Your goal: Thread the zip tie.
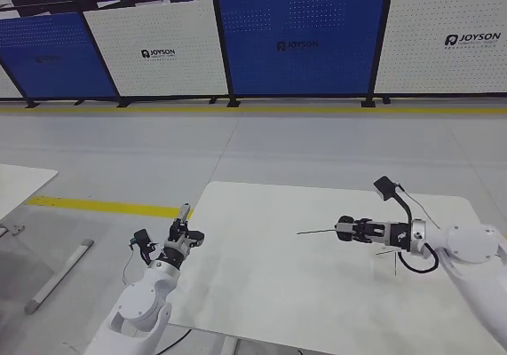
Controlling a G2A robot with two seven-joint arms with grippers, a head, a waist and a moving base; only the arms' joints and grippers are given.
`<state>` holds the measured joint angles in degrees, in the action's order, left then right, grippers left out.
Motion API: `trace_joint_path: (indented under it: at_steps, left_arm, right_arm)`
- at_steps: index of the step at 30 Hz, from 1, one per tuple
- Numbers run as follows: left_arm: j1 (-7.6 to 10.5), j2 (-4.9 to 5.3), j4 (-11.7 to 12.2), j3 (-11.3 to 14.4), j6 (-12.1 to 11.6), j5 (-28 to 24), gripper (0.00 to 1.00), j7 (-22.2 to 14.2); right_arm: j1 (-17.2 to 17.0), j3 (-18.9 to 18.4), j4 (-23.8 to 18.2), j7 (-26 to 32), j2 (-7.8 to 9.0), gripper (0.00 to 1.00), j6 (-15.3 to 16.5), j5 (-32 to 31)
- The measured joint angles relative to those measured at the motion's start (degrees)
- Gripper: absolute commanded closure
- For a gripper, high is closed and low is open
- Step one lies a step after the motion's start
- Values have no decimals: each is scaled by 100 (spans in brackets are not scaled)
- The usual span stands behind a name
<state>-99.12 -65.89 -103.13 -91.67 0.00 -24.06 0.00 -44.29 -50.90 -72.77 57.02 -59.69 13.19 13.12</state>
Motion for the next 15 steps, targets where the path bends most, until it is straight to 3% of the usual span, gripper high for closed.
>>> trace_joint_path:
  at_steps: [3, 7, 12, 15]
  left_arm:
    - [0, 0, 0, 0, 0, 0, 0, 0]
    - [0, 0, 0, 0, 0, 0, 0, 0]
    - [0, 0, 0, 0, 0, 0, 0, 0]
    - [0, 0, 0, 0, 0, 0, 0, 0]
  right_arm:
    - [-96, 19, -181, -254, 0, 100, 240, -596]
    - [-69, 51, -190, -117, -5, 100, 627, -698]
    - [-145, 9, -682, -303, 16, 100, 628, -1386]
    - [-195, -13, -663, -557, 35, 100, 628, -1861]
